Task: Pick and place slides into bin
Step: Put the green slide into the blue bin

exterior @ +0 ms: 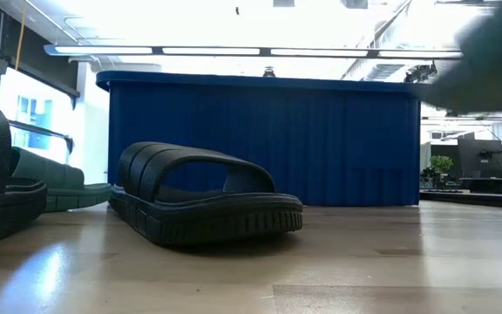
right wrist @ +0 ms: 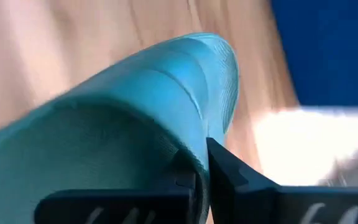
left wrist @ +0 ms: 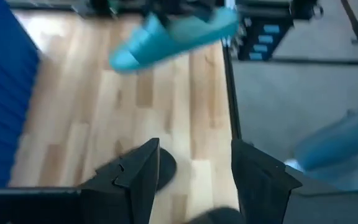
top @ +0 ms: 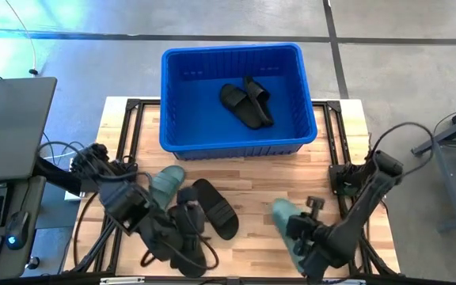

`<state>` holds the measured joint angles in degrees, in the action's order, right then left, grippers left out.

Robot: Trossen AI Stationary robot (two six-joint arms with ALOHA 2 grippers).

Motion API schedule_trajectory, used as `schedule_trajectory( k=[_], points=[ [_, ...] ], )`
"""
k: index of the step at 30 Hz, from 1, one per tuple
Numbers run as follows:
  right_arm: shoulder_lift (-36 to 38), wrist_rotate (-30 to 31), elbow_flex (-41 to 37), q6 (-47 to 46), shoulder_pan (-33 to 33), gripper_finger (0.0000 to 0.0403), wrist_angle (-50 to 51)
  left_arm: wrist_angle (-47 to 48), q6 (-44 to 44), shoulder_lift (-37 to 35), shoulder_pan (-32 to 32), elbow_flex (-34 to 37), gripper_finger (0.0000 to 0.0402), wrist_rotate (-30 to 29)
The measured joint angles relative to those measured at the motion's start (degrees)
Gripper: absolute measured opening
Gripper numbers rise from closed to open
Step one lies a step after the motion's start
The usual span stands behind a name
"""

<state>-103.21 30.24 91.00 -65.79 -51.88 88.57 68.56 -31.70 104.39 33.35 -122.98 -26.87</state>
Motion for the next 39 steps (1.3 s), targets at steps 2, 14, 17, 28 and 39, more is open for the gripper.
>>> schedule_trajectory(
  k=[2,14,17,28,39],
  points=[
    [1.45,7.71,4.7,3.14,1.05,0.0003,1.44,0.1,0.75,-1.27,-0.01,0.0,0.0184,-2.48],
    [7.6,37.04,22.97,41.53,21.88,0.0001,-6.52,4.41,13.88,-7.23,0.06,0.0,0.0184,-14.96],
    [7.38,33.33,23.48,56.75,31.31,0.0001,-18.98,8.19,12.96,-9.19,-0.21,0.02,0.0184,-21.84],
    [-2.66,2.42,19.65,89.2,61.69,0.0,-67.78,18.84,12.39,-14.04,-4.36,0.02,0.0184,-24.93],
    [-22.4,-5.7,19.59,88.5,73.84,0.0009,-75.14,21.49,14.41,-13.54,-9.07,0.07,0.0184,-23.68]
  ],
)
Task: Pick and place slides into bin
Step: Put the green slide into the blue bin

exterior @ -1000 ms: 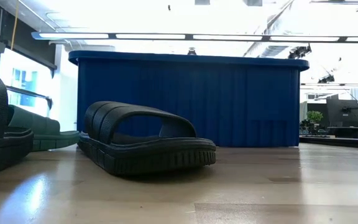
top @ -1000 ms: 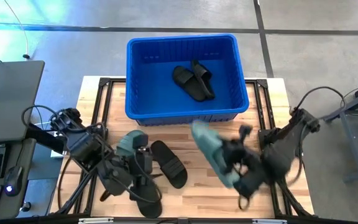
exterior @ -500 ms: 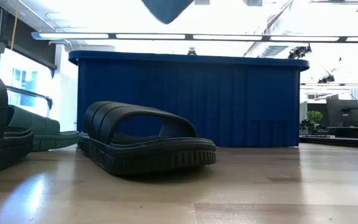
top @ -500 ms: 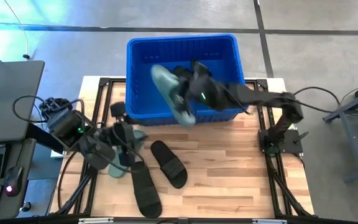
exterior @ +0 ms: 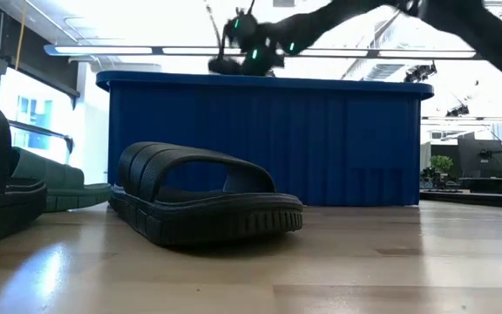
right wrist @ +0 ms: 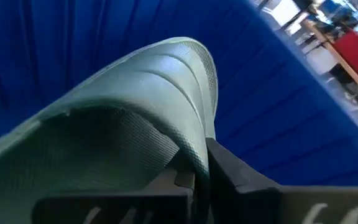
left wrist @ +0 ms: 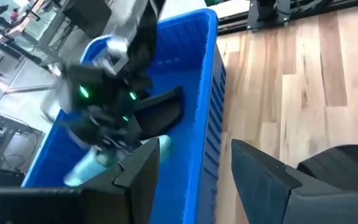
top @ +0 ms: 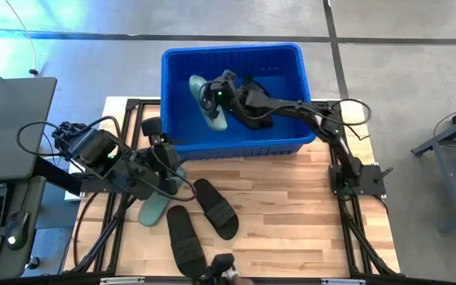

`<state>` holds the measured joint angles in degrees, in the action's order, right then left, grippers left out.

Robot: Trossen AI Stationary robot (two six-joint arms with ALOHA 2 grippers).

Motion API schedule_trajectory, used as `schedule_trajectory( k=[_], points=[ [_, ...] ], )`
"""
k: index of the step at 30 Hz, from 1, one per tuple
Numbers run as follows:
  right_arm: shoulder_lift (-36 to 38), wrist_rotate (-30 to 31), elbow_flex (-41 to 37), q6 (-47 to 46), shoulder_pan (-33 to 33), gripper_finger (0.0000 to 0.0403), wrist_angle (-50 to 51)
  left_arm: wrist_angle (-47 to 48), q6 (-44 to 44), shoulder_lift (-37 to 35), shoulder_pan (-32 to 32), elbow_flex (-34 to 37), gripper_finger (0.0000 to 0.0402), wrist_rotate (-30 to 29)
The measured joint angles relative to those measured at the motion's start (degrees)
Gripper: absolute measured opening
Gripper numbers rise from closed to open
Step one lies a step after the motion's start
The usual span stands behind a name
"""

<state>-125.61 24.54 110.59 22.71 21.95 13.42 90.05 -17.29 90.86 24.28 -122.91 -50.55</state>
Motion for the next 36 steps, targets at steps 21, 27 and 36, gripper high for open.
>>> schedule_trajectory(
  k=[21,27,36],
  points=[
    [-8.47,5.56,0.11,-3.32,7.32,0.014,2.95,-0.03,4.18,-0.05,-0.64,-0.02,0.0184,4.07],
    [-8.14,5.49,0.35,-13.4,9.67,0.0143,16.63,-0.03,4.18,-0.05,-0.64,-0.02,0.0184,4.02],
    [-8.1,1.96,0.45,-7.7,9.38,0.0138,11.18,-0.03,3.33,-0.05,-0.64,-0.02,0.0184,3.27]
  ],
)
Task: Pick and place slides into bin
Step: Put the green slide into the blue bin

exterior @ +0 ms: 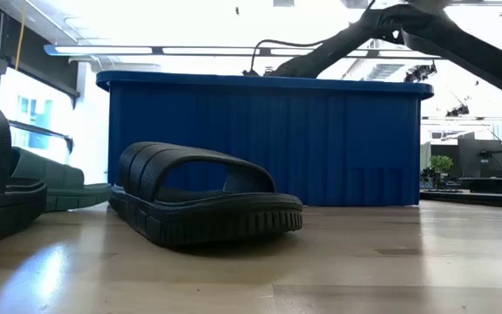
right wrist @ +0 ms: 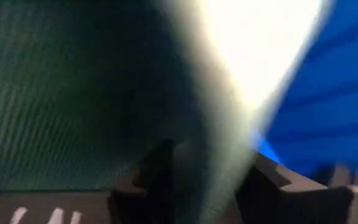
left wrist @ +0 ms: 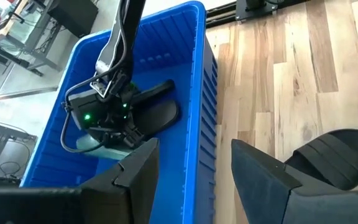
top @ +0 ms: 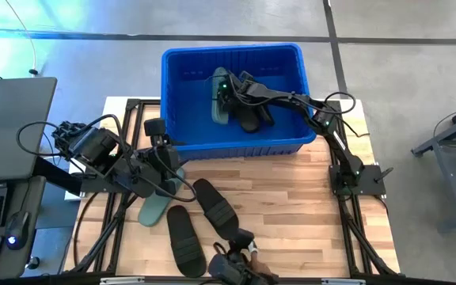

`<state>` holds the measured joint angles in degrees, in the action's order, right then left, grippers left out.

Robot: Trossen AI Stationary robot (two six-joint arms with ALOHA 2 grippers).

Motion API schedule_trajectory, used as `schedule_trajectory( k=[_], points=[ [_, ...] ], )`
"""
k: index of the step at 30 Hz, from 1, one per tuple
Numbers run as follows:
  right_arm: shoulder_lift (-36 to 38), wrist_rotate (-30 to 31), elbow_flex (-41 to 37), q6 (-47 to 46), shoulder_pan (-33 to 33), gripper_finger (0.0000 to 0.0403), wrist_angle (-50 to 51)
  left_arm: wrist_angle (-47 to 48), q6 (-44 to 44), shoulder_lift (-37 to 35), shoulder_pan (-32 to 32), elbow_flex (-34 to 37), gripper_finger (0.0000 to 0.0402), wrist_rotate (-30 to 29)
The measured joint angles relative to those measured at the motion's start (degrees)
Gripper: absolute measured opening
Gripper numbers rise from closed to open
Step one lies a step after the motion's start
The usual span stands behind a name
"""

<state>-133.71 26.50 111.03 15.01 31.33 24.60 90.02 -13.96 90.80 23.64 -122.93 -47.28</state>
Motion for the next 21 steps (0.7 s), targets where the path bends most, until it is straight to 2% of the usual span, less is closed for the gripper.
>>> schedule_trajectory(
  k=[4,11,14,21],
  points=[
    [-0.06,-0.59,2.06,5.09,-1.45,0.0138,0.13,-0.01,-0.04,0.0,-0.07,0.0,0.0184,-0.57],
    [-0.06,-2.93,4.56,4.54,-3.13,0.0137,0.22,0.0,-0.25,0.0,-0.07,0.0,0.0184,-1.39],
    [-0.06,-0.28,4.56,4.39,-3.29,0.0139,2.91,0.0,-0.92,0.0,-0.04,0.0,0.0184,-1.32],
    [-0.06,-3.04,5.95,3.93,-3.29,0.014,9.14,0.0,-1.31,0.0,-0.04,0.0,0.0184,-0.51]
  ],
)
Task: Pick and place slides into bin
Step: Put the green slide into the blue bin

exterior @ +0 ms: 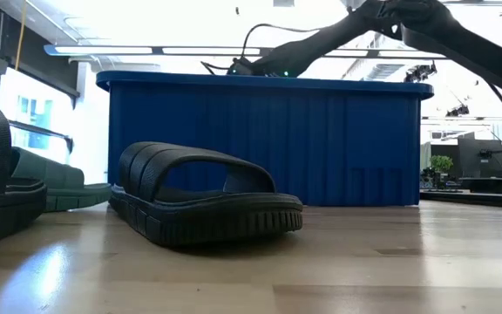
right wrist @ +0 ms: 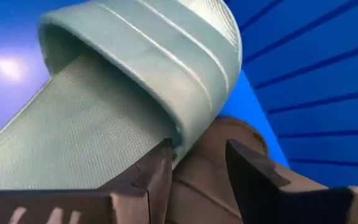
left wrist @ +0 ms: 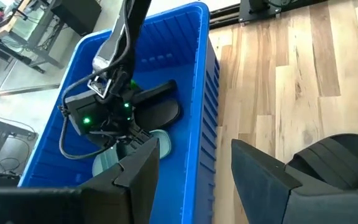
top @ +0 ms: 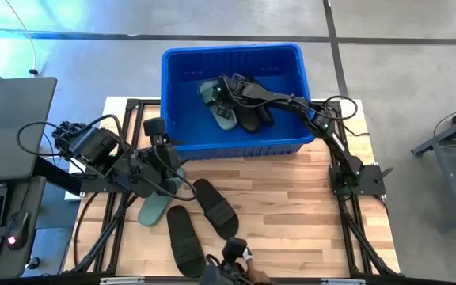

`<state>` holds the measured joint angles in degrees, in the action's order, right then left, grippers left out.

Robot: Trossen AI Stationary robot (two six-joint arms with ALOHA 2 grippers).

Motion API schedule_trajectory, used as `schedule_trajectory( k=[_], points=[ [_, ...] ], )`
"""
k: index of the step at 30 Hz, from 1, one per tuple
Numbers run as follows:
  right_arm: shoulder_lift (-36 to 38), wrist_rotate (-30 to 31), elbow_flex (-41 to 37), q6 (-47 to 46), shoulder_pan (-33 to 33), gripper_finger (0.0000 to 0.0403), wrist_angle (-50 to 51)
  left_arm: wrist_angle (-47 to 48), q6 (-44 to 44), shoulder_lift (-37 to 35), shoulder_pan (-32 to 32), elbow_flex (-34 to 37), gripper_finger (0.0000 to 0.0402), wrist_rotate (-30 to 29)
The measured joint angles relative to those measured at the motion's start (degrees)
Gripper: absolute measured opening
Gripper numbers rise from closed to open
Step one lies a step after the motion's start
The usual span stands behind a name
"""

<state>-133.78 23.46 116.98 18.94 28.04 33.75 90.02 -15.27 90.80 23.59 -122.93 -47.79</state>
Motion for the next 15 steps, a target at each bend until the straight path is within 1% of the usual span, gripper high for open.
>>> schedule_trajectory(
  k=[3,5,10,11,12,13,14,15],
  points=[
    [0.04,0.05,2.4,0.0,-0.63,0.014,1.36,-0.02,0.55,0.0,0.0,0.0,0.0184,1.45],
    [0.02,0.0,5.4,0.0,-1.11,0.0139,2.41,-0.02,1.77,0.0,0.0,0.0,0.0184,3.06],
    [0.04,0.02,17.78,0.0,-2.85,0.0139,9.94,-0.02,4.3,0.22,0.0,-0.02,0.0184,8.77],
    [0.79,0.15,18.16,0.18,-3.35,0.0139,9.34,0.0,4.74,0.26,0.0,-0.02,0.0184,10.32],
    [3.14,0.15,15.88,0.63,-3.87,0.0138,6.36,-0.03,5.3,0.26,0.0,0.02,0.0184,11.98],
    [5.35,-0.49,13.9,0.92,-4.27,0.0137,5.51,-0.15,5.88,0.23,0.0,0.34,0.0184,13.58],
    [7.4,-1.33,12.69,0.94,-4.83,0.0137,4.49,-0.07,5.9,0.16,0.0,0.87,0.0184,15.14],
    [9.58,-3.4,11.71,0.32,-5.05,0.0135,4.09,-0.09,5.68,0.16,0.03,1.59,0.0184,16.71]
  ],
)
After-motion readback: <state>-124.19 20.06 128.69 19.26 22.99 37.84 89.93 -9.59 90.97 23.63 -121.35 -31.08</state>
